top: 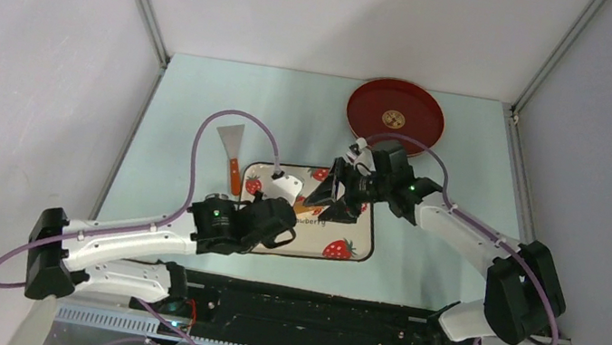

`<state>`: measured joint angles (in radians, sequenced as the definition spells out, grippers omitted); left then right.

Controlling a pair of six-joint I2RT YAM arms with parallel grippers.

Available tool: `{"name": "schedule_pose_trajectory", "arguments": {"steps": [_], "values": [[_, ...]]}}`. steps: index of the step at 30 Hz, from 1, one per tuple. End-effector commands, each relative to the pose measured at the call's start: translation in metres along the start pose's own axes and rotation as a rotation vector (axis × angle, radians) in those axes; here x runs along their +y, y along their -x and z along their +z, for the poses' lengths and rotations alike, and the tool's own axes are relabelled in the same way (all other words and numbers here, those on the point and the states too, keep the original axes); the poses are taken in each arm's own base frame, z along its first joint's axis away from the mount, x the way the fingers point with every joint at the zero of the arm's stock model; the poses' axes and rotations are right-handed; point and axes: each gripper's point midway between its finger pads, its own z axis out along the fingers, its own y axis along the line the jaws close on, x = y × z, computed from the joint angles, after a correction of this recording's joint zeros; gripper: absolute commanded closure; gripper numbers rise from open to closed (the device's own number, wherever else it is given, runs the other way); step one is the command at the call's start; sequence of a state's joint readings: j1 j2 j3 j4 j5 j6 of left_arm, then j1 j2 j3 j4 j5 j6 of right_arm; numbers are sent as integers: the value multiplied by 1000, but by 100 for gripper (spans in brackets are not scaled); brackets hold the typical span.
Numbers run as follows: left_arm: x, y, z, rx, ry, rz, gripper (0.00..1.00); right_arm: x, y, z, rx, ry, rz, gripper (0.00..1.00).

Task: Roll out the dumpling wrappers from the dough

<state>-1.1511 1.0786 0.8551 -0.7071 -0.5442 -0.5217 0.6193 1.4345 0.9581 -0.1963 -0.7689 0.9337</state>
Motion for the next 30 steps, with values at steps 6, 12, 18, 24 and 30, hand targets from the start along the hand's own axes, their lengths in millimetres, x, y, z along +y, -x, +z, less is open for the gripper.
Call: {"name": "schedule_pose_trajectory", "arguments": {"steps": [6,12,18,24,30], "values": [[16,42,-17,-147,166,90,100,11,-1,18,51,-6,45,29],[15,43,-20,-153,197,150,100,17,-1,25,70,25,70,41],[14,44,-21,-158,210,159,100,23,-3,33,73,42,78,44],[8,45,-22,-161,203,157,100,33,0,36,56,74,70,40],[7,44,-24,-166,198,150,100,43,4,32,35,106,57,36]]}}
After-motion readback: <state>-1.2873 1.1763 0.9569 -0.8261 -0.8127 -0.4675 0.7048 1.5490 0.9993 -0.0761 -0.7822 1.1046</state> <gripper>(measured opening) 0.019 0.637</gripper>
